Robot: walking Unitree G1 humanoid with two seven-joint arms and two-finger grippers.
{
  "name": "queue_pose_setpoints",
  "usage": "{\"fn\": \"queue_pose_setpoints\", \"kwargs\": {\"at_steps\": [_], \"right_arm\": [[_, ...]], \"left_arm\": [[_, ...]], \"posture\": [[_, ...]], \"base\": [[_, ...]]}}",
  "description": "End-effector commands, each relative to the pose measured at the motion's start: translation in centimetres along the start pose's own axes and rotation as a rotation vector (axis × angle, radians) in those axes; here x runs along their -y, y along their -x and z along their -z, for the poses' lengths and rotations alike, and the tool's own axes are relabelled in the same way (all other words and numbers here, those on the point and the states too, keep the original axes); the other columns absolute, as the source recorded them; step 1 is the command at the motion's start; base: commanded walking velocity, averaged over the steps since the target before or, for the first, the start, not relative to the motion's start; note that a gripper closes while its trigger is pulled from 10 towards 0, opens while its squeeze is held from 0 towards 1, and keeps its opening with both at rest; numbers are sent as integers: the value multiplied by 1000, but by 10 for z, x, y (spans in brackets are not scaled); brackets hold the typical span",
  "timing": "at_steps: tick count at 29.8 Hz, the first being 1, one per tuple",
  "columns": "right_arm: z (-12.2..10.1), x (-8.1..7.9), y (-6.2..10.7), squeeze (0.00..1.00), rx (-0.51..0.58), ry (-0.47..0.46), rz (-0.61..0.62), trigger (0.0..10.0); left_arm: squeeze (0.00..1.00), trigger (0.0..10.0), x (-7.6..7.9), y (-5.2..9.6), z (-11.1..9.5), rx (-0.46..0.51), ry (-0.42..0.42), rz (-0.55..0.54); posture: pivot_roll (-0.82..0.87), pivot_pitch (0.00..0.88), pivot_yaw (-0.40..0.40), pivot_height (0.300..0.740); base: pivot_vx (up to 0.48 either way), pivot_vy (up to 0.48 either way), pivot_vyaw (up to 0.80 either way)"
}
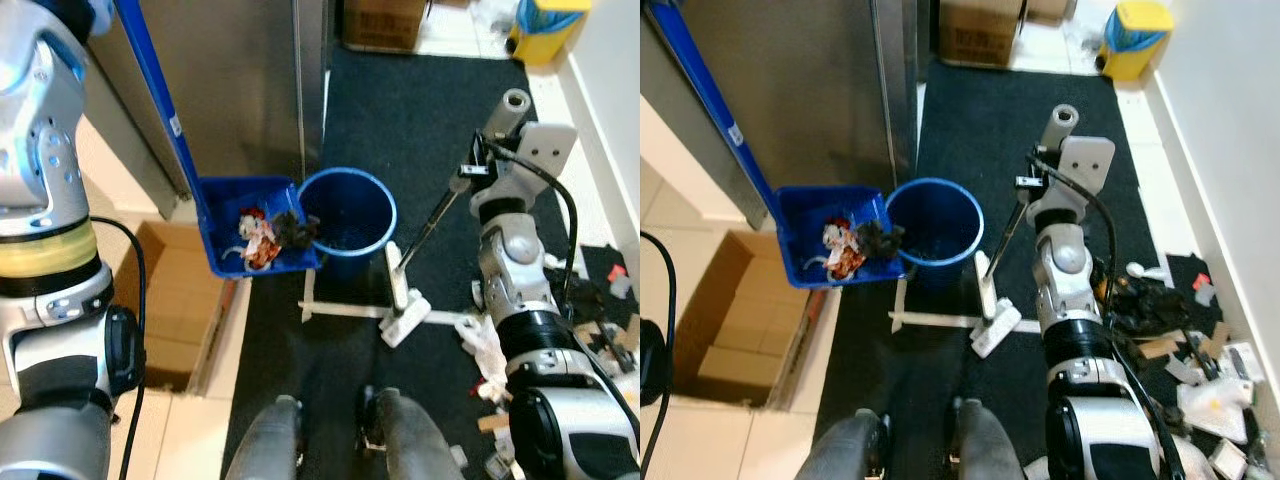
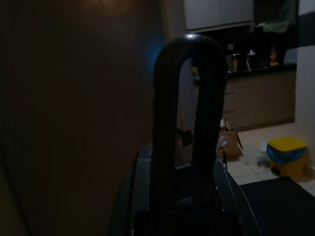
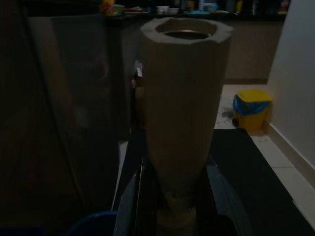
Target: Sweep floor
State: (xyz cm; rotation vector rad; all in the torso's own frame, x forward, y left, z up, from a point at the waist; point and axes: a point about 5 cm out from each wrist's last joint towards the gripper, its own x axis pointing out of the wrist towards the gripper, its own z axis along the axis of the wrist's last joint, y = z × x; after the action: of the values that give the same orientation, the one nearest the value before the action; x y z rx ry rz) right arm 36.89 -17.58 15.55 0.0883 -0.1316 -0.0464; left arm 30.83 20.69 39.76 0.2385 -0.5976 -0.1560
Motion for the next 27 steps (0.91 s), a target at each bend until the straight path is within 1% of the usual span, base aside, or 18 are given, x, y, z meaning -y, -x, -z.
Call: {"fn": "queue_pose_setpoints", "kwargs": {"at_steps": [1, 6, 13, 16, 27], "right_arm": [[-5, 4, 0, 0, 35, 1, 14, 10000], [-5, 5, 0, 0, 34, 1, 16, 10000], [-5, 5, 0, 0, 34, 0, 17, 10000], [-5, 5, 0, 0, 33, 0, 17, 10000], [-5, 5, 0, 0, 34, 0, 19, 10000]], "left_arm": [[0, 10000, 2, 0, -14, 77, -26, 11], [0, 10000, 5, 0, -13, 76, -28, 26], [0, 10000, 6, -1, -12, 79, -26, 28], [0, 10000, 8, -1, -12, 85, -28, 36], [0, 10000, 13, 1, -10, 96, -26, 63]], "posture": [[38, 162, -11, 740], [38, 164, -10, 740], [38, 163, -10, 740], [38, 163, -10, 740], [36, 161, -8, 740]], "base": [[480, 0, 0], [456, 0, 0], [444, 0, 0], [296, 0, 0], [0, 0, 0]]}}
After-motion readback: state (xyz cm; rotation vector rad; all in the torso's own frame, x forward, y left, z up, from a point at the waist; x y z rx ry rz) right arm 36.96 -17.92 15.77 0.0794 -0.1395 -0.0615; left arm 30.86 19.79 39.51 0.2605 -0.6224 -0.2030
